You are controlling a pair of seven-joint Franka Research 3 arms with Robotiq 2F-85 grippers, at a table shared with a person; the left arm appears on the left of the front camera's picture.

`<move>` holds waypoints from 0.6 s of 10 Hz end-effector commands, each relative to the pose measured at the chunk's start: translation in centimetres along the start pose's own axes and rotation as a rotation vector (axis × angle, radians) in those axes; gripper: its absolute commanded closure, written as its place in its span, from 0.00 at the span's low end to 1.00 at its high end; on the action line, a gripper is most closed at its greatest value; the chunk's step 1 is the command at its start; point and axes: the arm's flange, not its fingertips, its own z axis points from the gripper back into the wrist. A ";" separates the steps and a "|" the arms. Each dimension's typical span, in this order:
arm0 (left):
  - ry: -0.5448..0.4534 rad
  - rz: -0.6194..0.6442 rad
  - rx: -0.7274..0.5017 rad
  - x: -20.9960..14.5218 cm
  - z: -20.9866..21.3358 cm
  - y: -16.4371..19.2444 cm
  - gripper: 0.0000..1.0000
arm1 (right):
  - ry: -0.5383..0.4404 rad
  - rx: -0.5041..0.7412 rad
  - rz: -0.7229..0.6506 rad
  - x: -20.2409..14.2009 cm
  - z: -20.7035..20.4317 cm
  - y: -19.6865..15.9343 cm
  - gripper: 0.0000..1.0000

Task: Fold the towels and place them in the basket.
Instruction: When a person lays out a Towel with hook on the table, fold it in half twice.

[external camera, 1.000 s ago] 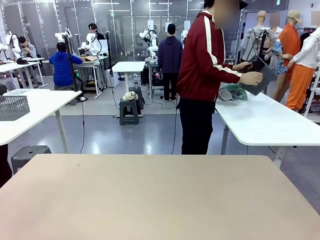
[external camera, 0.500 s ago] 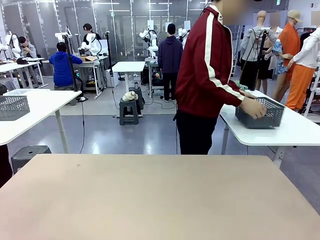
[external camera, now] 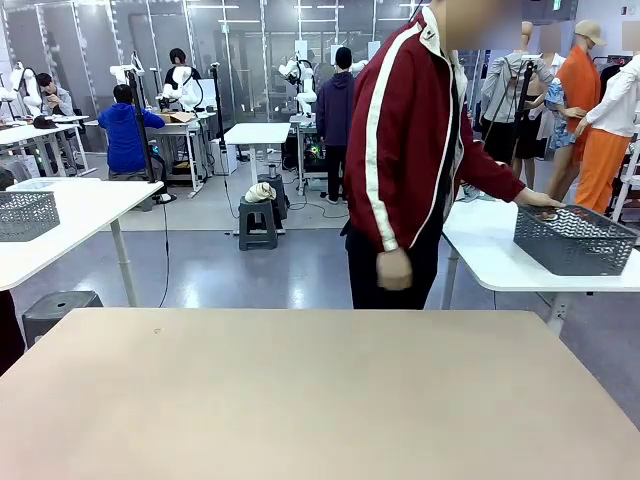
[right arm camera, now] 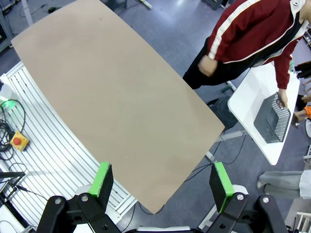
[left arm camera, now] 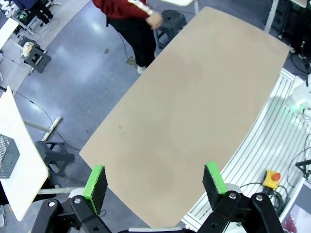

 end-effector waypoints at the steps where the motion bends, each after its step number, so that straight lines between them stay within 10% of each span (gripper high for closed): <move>1: -0.005 0.000 0.002 -0.2 0.1 -0.1 0.00 | -0.004 -0.002 0.001 -0.1 0.2 0.0 0.00; 6: -0.005 0.000 0.002 -0.2 0.1 -0.1 0.00 | -0.004 -0.002 0.001 -0.1 0.2 0.0 0.00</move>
